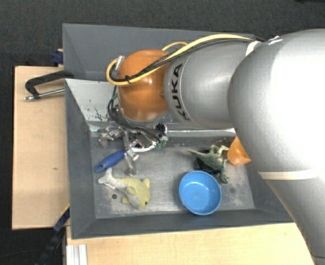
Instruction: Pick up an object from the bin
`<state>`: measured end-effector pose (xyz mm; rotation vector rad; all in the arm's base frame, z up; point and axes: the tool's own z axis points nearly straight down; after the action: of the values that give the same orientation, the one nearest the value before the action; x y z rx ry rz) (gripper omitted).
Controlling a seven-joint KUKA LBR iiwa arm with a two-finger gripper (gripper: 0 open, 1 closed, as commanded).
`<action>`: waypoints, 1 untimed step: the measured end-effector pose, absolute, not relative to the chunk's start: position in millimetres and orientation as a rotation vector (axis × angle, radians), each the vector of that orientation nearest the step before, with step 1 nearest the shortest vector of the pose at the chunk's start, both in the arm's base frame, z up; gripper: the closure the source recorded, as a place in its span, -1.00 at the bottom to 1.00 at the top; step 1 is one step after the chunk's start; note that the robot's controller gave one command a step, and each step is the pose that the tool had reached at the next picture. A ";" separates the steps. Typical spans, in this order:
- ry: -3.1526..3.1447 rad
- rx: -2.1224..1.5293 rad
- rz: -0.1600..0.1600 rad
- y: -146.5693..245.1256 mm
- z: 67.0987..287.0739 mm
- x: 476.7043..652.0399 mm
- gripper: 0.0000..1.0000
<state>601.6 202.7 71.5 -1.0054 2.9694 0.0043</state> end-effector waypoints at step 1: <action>2.970 -1.005 0.004 202.5 71.3 601.5 1.00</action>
Offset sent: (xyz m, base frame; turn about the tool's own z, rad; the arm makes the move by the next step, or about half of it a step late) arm 0.0000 0.0000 0.0000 0.0000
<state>601.5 202.5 71.3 -1.0050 2.9701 0.0043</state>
